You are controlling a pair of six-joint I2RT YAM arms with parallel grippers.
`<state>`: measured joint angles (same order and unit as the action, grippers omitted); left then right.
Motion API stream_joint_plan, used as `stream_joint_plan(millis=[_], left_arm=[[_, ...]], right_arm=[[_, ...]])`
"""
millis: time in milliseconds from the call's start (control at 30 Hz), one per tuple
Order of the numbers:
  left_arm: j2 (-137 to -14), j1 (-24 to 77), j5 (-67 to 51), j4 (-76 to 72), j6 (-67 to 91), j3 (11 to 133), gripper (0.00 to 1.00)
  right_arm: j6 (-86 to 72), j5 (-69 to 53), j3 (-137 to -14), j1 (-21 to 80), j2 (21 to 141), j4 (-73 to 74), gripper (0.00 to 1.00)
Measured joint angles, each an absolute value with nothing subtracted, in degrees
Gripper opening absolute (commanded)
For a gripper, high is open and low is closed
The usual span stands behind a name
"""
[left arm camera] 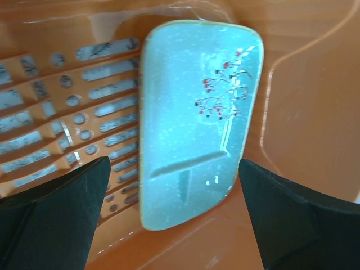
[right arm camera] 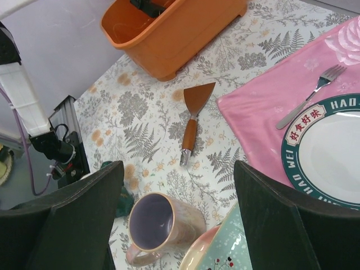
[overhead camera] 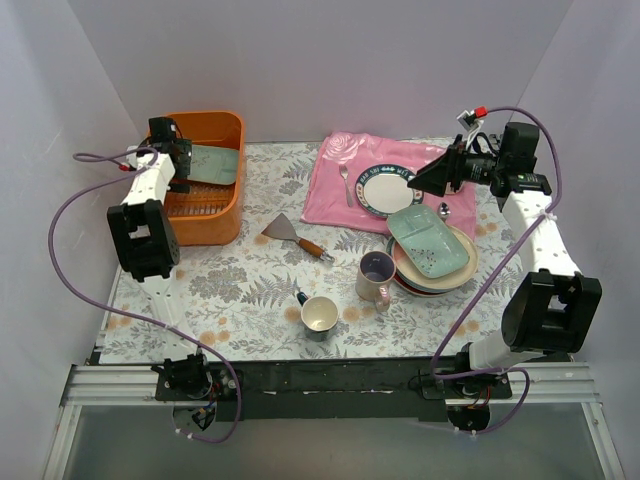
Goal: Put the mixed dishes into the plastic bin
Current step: Place the plate in the plastic bin.
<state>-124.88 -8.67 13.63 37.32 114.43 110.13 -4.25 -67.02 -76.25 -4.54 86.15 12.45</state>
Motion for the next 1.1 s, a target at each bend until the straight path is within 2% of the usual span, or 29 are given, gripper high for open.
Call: stream_joint_plan(millis=[333,500,833,1100], left_arm=[[-119.52,-10.81,10.76,43.62,114.43,108.31,0.98],[-111.77,-11.16,10.61,45.65,113.08,103.42,0.98],[-97.65,-11.14,8.71,43.64,103.33,93.23,0.98],[-89.95,-11.14,1.87,37.89,95.57,87.00,0.98]], right_arm=[[14.41,-59.48,-84.05,-5.26,85.86,31.81,0.88],[22.00,-52.40,-88.36,-5.26,85.86,40.60,0.88],[24.49,-38.22,-88.25,-5.30,85.86,47.16,0.91],[24.60,-32.91,-84.44,-5.72,85.84,48.14,0.96]])
